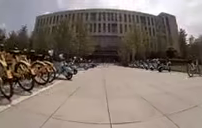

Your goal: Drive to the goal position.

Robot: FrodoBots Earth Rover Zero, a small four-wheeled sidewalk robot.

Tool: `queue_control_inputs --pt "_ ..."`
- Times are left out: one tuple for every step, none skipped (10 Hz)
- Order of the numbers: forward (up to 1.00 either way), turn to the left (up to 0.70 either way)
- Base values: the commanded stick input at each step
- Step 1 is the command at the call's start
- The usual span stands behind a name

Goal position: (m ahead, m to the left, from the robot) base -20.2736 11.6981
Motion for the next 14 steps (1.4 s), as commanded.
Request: queue_control_inputs --pt "0.0 -0.5" --pt "0.0 -0.5" --pt "0.0 -0.5" --pt "0.0 -0.5" --pt "0.0 -0.5" --pt "0.0 -0.5" --pt "0.0 -0.5" --pt "0.0 -0.5" --pt "0.0 -0.5" --pt "0.0 -0.5" --pt "0.0 -0.5" --pt "0.0 -0.5" --pt "0.0 -0.5" --pt "0.0 -0.5"
